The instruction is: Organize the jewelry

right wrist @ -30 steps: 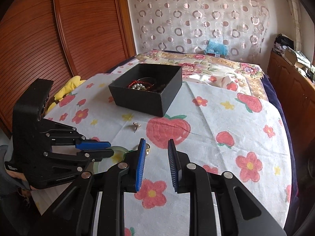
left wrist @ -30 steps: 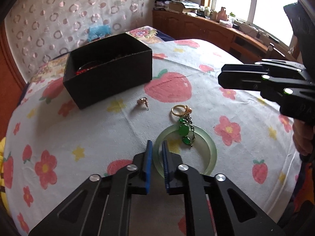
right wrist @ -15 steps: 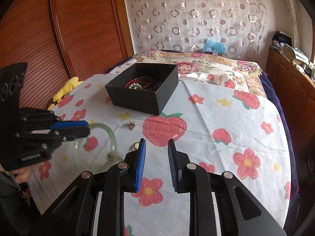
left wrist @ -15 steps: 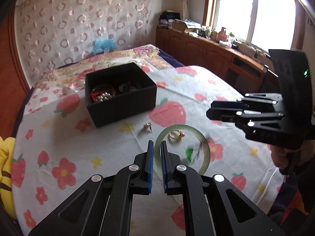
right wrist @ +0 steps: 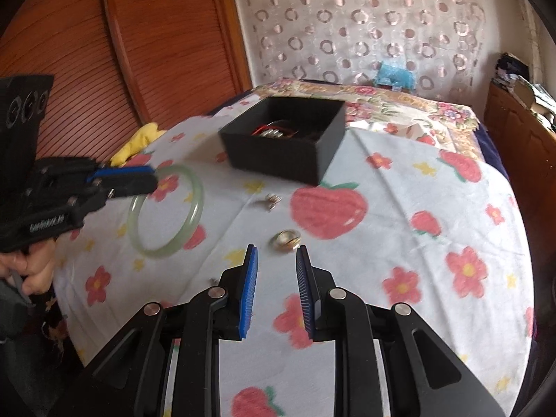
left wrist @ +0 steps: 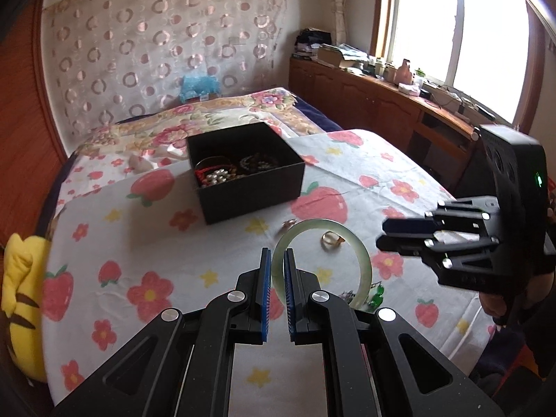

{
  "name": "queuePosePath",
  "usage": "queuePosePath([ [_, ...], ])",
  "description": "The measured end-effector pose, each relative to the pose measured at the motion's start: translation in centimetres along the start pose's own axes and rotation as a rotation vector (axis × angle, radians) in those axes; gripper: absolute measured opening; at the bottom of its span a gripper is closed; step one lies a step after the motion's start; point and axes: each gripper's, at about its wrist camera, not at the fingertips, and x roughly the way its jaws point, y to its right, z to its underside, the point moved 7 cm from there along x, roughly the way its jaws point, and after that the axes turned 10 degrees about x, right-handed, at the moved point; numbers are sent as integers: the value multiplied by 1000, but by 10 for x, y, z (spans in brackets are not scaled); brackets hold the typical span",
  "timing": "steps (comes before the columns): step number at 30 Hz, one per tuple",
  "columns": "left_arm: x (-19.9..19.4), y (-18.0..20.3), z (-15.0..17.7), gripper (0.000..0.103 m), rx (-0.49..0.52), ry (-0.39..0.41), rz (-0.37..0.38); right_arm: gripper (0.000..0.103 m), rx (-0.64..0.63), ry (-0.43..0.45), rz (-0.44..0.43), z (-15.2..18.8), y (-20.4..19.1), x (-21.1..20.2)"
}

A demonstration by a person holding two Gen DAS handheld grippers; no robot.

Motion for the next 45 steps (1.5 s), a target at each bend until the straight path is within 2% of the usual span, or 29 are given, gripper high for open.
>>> queuePosePath([
  [13, -3, -5, 19, 6, -34, -6, -4, 25, -56, -87, 9, 38, -21, 10],
  [16, -2, -6, 21, 6, -36, -10, 0, 45, -70, -97, 26, 41, -20, 13],
  [19, 0, -4, 25, 6, -42, -17, 2, 45, -80, -124, 16, 46, -21, 18],
  [24, 3, -6, 29, 6, -47, -21, 5, 43, -175, -123, 83, 44, -28, 24],
  [25, 3, -6, 29, 6, -47, -19, 5, 32, -187, -124, 77, 44, -29, 24],
  [28, 3, -6, 29, 6, -44, -16, 2, 29, -195, -120, 94, 44, -26, 21],
  [35, 4, -15, 27, 6, -60, -8, -6, 29, -159, -93, 96, 36, -16, 13],
  [45, 5, -29, 11, 6, -50, 12, -29, 29, -151, -6, 78, -12, -15, -7],
])
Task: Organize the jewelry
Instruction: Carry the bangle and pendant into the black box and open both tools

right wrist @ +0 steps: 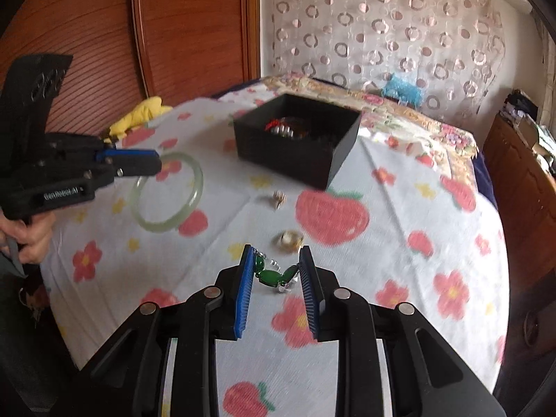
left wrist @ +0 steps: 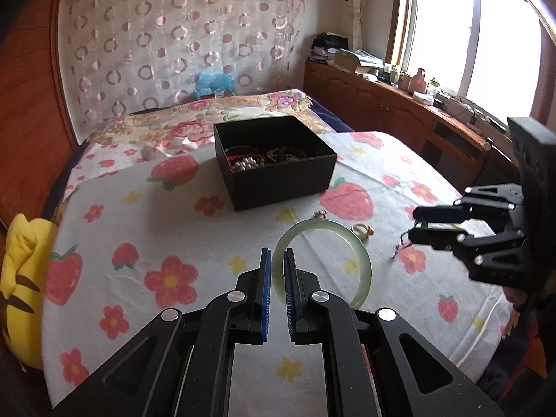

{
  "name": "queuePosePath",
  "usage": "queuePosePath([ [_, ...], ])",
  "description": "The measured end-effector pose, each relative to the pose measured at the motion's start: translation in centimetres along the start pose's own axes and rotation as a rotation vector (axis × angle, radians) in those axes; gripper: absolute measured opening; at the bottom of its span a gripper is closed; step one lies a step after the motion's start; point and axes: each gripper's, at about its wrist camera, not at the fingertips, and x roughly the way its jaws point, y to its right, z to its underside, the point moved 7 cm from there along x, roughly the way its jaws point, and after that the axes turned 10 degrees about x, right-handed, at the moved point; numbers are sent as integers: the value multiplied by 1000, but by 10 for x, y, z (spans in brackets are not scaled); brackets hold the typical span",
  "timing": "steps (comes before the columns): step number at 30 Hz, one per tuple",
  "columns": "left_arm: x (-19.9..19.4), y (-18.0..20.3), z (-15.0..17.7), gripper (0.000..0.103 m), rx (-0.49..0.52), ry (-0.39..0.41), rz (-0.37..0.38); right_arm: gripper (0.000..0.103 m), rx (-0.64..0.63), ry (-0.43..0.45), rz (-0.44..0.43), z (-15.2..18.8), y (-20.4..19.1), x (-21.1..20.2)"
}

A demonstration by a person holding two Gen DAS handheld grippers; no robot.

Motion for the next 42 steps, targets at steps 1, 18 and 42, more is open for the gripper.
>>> queuePosePath([
  [1, 1, -2, -3, 6, -1, 3, 0, 29, -6, 11, 1, -6, 0, -2],
  [18, 18, -28, -56, 6, 21, 43, -29, 29, -28, 112, -44, -111, 16, 6],
  [42, 83, -69, -112, 7, 13, 25, -54, 41, 71, 113, -91, -155, 53, 66],
])
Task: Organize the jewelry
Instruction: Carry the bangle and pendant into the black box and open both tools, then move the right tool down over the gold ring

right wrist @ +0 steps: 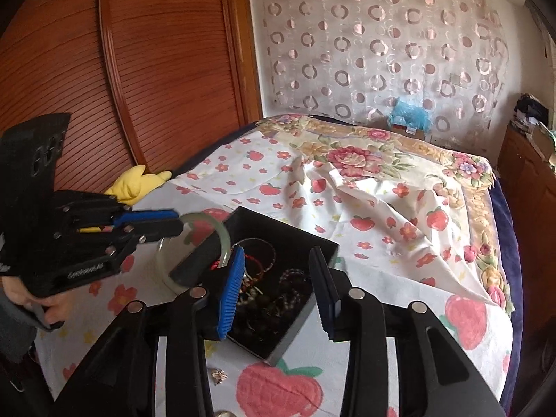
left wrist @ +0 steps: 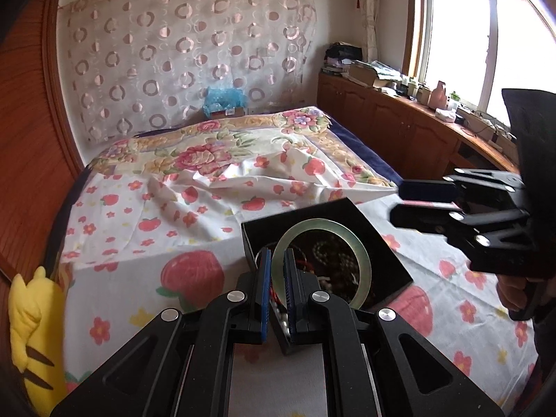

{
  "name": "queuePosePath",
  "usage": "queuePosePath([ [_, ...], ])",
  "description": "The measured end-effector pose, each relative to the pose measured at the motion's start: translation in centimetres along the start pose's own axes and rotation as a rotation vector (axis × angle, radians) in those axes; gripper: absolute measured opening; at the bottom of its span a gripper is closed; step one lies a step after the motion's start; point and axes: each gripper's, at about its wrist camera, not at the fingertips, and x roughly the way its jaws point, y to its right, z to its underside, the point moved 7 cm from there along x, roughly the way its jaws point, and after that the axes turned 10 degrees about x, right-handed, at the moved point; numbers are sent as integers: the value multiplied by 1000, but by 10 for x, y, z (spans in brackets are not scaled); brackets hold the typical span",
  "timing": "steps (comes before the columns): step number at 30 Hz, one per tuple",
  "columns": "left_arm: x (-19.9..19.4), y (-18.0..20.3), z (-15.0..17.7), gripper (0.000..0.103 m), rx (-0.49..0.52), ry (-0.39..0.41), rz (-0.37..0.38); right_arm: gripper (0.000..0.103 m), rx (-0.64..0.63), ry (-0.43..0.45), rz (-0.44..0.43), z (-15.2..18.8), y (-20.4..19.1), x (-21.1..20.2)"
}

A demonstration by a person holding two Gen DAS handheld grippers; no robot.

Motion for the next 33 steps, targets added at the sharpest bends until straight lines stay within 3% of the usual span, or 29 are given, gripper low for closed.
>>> queuePosePath([
  [12, 47, 5, -13, 7, 28, -51, 23, 41, 29, -30, 70, 43, 21, -7],
  [25, 44, 13, -14, 8, 25, -43, 40, 41, 36, -69, 78, 84, 18, -16],
  [27, 35, 16, -10, 16, 26, -30, 48, 41, 36, -75, 68, 90, 17, -19],
  [28, 29, 18, -8, 32, 24, -20, 54, 41, 37, -79, 64, 94, 15, -20],
  [29, 23, 20, -6, 42, 25, -10, 56, 41, 37, -82, 61, 97, 12, -21],
  [33, 4, 31, 7, 45, 35, 8, 67, 41, 29, -102, 53, 111, 1, -23],
])
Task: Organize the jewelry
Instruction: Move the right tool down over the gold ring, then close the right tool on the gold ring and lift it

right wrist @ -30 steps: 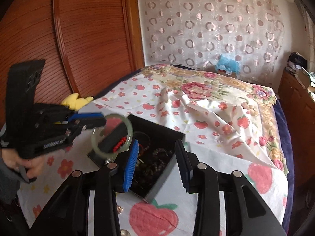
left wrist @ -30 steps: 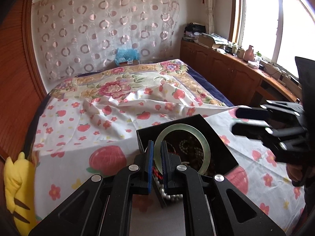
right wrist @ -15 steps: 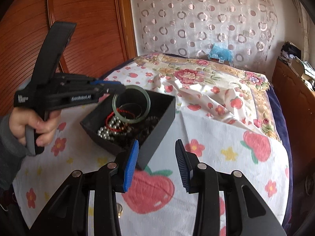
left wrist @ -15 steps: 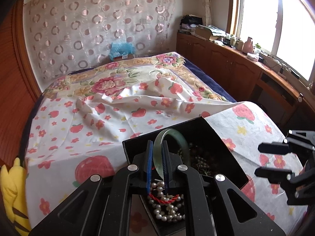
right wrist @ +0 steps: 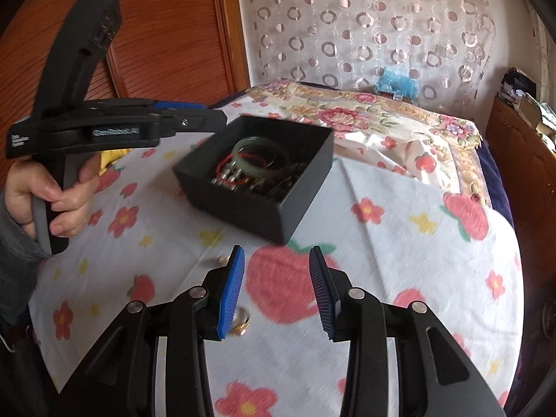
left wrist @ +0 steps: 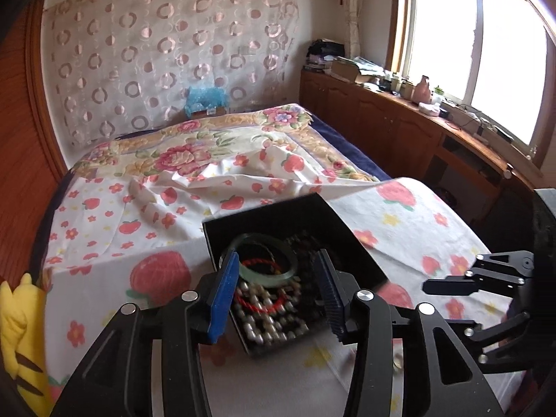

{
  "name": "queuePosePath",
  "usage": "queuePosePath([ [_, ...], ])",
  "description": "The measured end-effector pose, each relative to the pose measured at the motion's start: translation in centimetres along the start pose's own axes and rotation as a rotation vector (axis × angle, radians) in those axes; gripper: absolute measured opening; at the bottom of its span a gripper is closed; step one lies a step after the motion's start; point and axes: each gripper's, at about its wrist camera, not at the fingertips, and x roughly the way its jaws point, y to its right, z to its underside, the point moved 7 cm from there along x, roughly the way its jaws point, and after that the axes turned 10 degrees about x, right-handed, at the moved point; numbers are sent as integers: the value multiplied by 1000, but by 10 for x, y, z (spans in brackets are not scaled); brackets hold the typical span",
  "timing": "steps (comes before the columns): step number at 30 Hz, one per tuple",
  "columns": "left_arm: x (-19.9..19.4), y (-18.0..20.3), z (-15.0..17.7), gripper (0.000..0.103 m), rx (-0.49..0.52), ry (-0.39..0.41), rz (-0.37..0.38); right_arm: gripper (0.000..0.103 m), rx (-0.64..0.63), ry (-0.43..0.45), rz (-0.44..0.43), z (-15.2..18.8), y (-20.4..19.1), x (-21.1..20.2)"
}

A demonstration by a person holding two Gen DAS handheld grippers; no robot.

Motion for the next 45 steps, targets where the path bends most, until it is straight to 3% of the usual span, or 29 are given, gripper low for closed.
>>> queuePosePath([
  [2, -6, 7, 10, 61, 10, -3, 1, 41, -6, -14, -1, 8, -5, 1],
  [8, -17, 11, 33, 81, -5, -12, -5, 41, -30, -61, 10, 30, -12, 6],
  [19, -6, 18, 77, 83, -11, -108, 14, 41, -115, -129, 26, 46, -27, 23],
  [23, -1, 24, 82, 83, 8, -133, 27, 22, -150, -125, 50, 44, -28, 22],
  [28, 5, 41, 84, 83, 42, -158, 57, 22, -141, -118, 65, 43, -19, 19],
  [30, 9, 47, 83, 79, 54, -164, 82, 22, -124, -106, 72, 41, -13, 15],
  [35, 17, 66, 77, 55, 99, -180, 122, 22, -85, -78, 89, 35, 3, 7],
  [43, 28, 81, 69, 36, 123, -195, 147, 22, -48, -59, 107, 35, 19, -1],
  [45, 30, 82, 69, 27, 119, -199, 153, 22, -42, -60, 105, 37, 21, -1],
])
